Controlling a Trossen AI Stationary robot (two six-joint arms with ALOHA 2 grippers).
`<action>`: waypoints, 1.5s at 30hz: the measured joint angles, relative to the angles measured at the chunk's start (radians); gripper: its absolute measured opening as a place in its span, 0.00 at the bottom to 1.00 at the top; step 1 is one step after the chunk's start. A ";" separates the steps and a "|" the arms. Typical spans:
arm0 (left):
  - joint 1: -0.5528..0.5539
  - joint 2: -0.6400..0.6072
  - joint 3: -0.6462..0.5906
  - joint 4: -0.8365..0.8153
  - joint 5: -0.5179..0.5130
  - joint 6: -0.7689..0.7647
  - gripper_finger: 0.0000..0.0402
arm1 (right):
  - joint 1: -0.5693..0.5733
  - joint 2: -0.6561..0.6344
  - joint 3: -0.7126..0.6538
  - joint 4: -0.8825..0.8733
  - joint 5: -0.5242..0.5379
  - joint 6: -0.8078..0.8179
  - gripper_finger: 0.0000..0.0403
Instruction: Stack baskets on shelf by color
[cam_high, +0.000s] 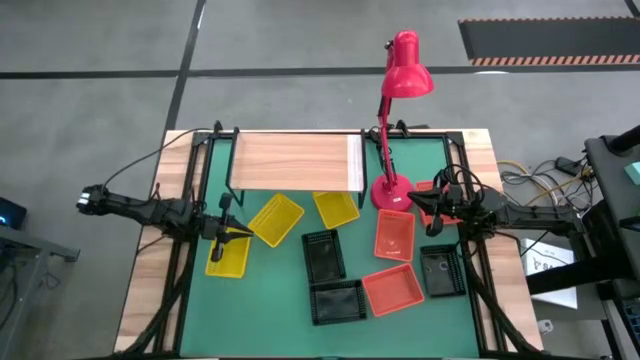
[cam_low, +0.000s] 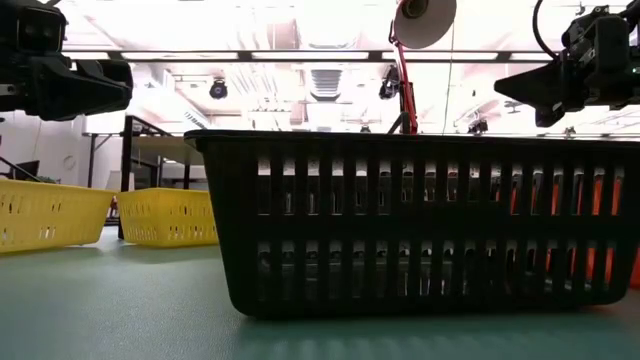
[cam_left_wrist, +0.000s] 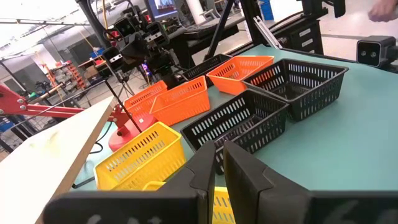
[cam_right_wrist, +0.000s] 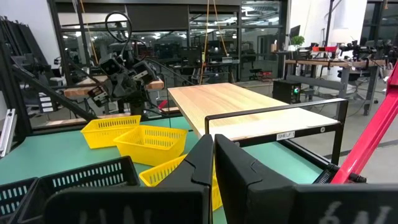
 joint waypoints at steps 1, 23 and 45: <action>0.000 0.000 0.000 0.000 0.000 0.000 0.04 | 0.000 0.000 0.000 0.000 0.000 0.000 0.02; 0.000 0.000 0.000 0.000 0.000 0.000 0.04 | 0.000 0.000 0.000 0.000 0.000 0.000 0.02; 0.000 0.000 -0.005 0.155 -0.013 0.276 0.04 | 0.000 0.000 0.000 0.005 0.027 0.736 0.02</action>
